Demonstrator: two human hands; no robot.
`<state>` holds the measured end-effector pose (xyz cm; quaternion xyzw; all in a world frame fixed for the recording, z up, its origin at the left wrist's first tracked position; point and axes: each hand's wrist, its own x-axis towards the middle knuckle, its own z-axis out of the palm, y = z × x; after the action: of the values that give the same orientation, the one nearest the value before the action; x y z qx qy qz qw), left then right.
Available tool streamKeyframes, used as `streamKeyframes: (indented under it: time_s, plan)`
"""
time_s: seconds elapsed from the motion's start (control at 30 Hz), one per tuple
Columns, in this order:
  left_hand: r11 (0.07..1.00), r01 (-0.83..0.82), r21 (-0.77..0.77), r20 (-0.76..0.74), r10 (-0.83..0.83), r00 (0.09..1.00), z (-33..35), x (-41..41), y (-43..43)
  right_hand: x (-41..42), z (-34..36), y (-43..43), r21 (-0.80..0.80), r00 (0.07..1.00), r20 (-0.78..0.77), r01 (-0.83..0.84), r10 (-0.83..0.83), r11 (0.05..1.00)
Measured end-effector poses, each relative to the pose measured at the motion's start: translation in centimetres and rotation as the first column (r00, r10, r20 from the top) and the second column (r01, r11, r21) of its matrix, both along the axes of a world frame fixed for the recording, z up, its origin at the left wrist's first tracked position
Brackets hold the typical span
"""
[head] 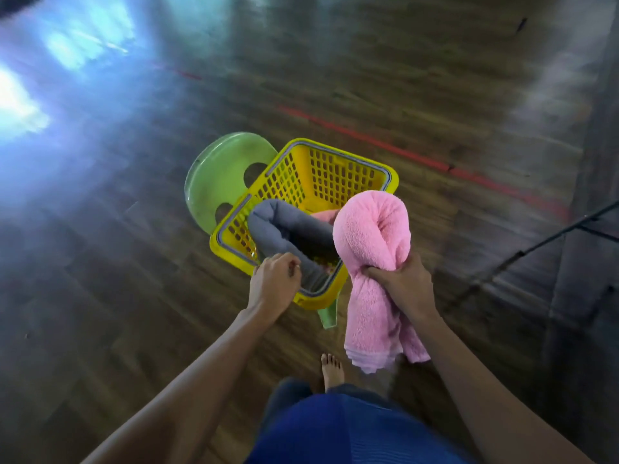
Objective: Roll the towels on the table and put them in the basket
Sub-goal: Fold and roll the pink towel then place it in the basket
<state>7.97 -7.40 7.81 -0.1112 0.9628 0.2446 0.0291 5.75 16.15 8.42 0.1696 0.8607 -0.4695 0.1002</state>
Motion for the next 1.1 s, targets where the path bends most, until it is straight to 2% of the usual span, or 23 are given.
streamKeyframes:
  time_s: [0.27, 0.4, 0.53, 0.63, 0.73, 0.8, 0.9, 1.0, 1.1]
  plan:
    - [0.993, 0.107, 0.04, 0.028, -0.108, 0.994, -1.3, -13.5, -3.6, -10.3, -0.7, -4.9, 0.079, 0.993, 0.038, 0.108, -0.111, 0.991]
    - [0.967, 0.249, 0.062, 0.077, -0.253, 0.964, -3.1, -19.3, -5.6, -14.2, -1.4, -7.4, 0.13, 0.98, 0.069, 0.178, -0.188, 0.975]
    - [0.936, 0.347, 0.063, 0.141, -0.353, 0.925, -5.1, -23.6, -7.7, -18.0, -1.9, -9.6, 0.215, 0.977, 0.091, 0.169, -0.192, 0.962]
    - [0.932, 0.36, 0.041, 0.178, -0.361, 0.915, -6.5, -26.2, -9.4, -21.3, -2.6, -10.6, 0.296, 0.99, 0.104, 0.065, -0.099, 0.953]
    - [0.93, 0.363, -0.056, 0.127, -0.354, 0.927, -8.3, -28.5, -11.9, -25.3, -3.5, -11.3, 0.377, 0.993, 0.114, -0.076, 0.035, 0.923]
    - [0.927, 0.349, -0.135, 0.082, -0.34, 0.937, -9.8, -29.9, -13.7, -28.3, -4.9, -11.7, 0.453, 0.98, 0.102, -0.2, 0.172, 0.869]
    - [0.925, 0.298, -0.235, 0.074, -0.288, 0.955, -12.2, -31.1, -15.7, -32.3, -8.5, -12.5, 0.57, 0.908, 0.115, -0.392, 0.403, 0.722]
    - [0.962, 0.204, -0.183, 0.135, -0.181, 0.974, -14.8, -31.9, -16.6, -34.9, -13.4, -13.2, 0.676, 0.827, 0.101, -0.465, 0.553, 0.572]
    - [0.99, 0.126, -0.058, 0.124, -0.118, 0.985, -17.4, -32.0, -17.0, -36.5, -18.0, -13.8, 0.749, 0.764, 0.015, -0.436, 0.645, 0.499]
